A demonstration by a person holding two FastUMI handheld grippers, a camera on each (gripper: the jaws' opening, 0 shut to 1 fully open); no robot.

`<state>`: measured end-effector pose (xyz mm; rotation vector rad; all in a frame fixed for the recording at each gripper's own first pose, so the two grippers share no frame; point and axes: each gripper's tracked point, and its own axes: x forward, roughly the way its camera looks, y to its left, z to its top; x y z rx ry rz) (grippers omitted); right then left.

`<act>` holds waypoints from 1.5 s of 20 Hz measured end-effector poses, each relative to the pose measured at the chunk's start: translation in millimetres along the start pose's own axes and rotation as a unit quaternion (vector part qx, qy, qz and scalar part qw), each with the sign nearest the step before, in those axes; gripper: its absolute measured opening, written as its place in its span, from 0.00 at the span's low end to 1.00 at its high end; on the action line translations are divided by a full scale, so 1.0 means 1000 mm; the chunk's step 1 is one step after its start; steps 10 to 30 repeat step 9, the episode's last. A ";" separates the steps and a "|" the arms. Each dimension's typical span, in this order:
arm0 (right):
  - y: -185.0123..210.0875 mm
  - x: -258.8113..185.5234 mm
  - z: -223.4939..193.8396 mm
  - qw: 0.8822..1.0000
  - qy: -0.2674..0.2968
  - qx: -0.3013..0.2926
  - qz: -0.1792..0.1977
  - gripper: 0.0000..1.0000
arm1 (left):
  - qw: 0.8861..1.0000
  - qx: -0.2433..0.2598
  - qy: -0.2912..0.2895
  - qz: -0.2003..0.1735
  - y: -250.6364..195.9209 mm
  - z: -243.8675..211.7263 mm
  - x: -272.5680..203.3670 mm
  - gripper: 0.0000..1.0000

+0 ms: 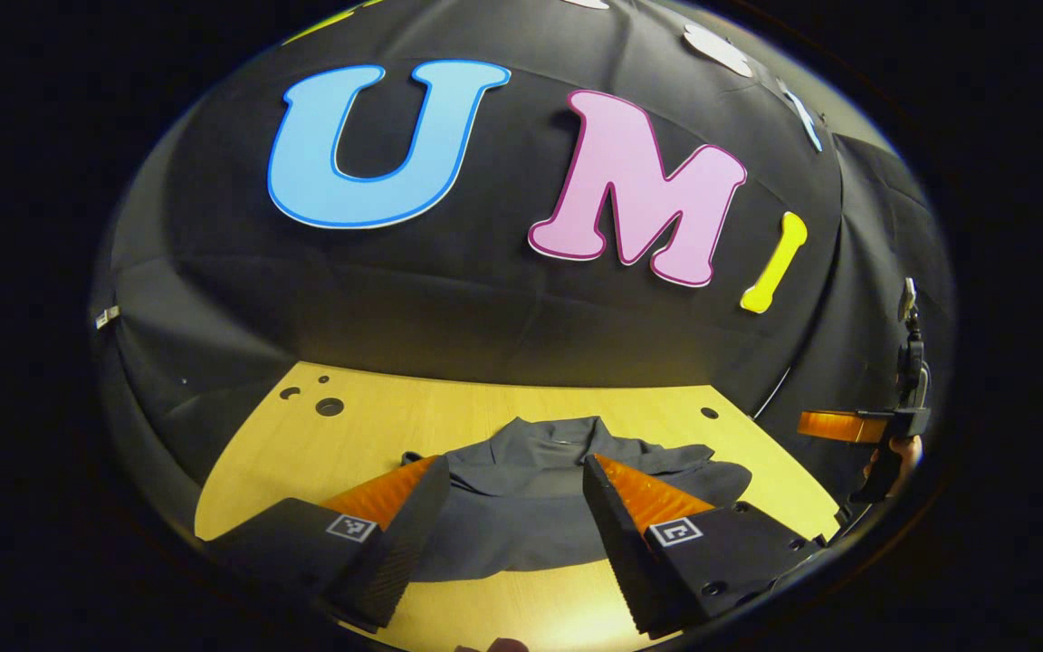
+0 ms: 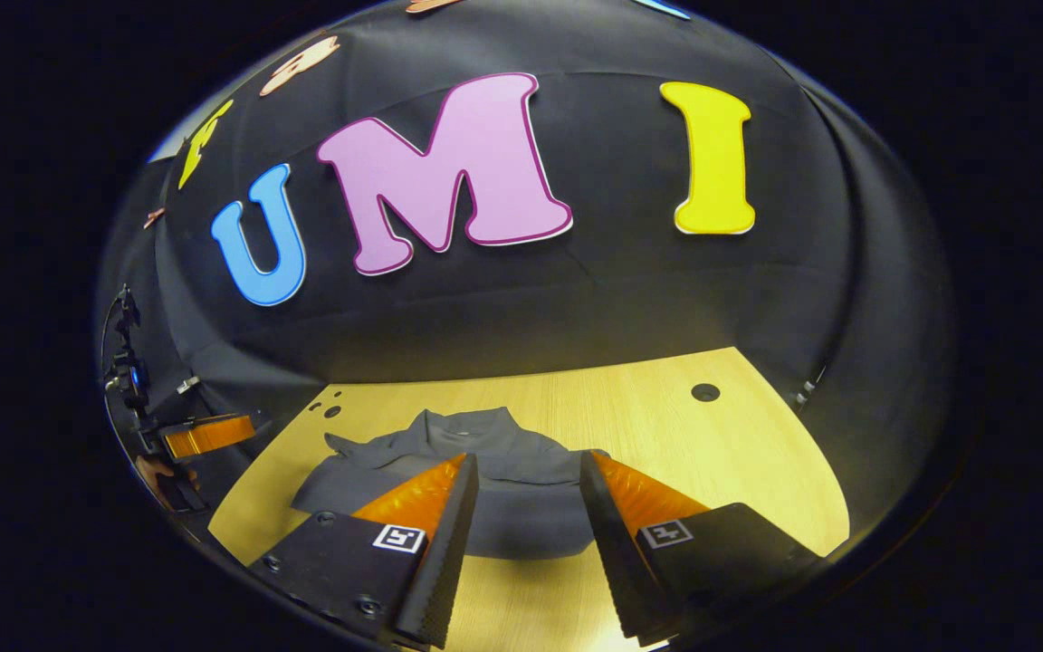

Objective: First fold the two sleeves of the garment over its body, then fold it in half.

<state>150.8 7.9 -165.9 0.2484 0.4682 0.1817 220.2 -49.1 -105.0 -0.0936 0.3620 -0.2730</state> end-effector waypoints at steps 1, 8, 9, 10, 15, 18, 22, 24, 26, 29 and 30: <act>0.003 -0.006 -0.003 1.000 0.001 -0.007 -0.001 0.71 | 1.000 0.007 0.000 0.003 -0.002 -0.003 -0.007 0.93; 0.019 -0.046 -0.027 1.000 0.010 0.002 0.006 0.71 | 1.000 0.006 0.014 -0.004 -0.024 -0.030 -0.057 0.93; 0.021 -0.050 -0.031 1.000 0.014 0.004 0.010 0.71 | 1.000 0.003 0.019 -0.001 -0.026 -0.036 -0.062 0.93; 0.021 -0.050 -0.031 1.000 0.014 0.004 0.010 0.71 | 1.000 0.003 0.019 -0.001 -0.026 -0.036 -0.062 0.93; 0.021 -0.050 -0.031 1.000 0.014 0.004 0.010 0.71 | 1.000 0.003 0.019 -0.001 -0.026 -0.036 -0.062 0.93; 0.021 -0.050 -0.031 1.000 0.014 0.004 0.010 0.71 | 1.000 0.003 0.019 -0.001 -0.026 -0.036 -0.062 0.93; 0.021 -0.050 -0.031 1.000 0.014 0.004 0.010 0.71 | 1.000 0.003 0.019 -0.001 -0.026 -0.036 -0.062 0.93; 0.021 -0.050 -0.031 1.000 0.014 0.004 0.010 0.71 | 1.000 0.003 0.019 -0.001 -0.026 -0.036 -0.062 0.93; 0.021 -0.050 -0.031 1.000 0.014 0.004 0.010 0.71 | 1.000 0.003 0.019 -0.001 -0.026 -0.036 -0.062 0.93; 0.021 -0.050 -0.031 1.000 0.014 0.004 0.010 0.71 | 1.000 0.003 0.019 -0.001 -0.026 -0.036 -0.062 0.93; 0.021 -0.050 -0.031 1.000 0.014 0.004 0.010 0.71 | 1.000 0.003 0.019 -0.001 -0.026 -0.036 -0.062 0.93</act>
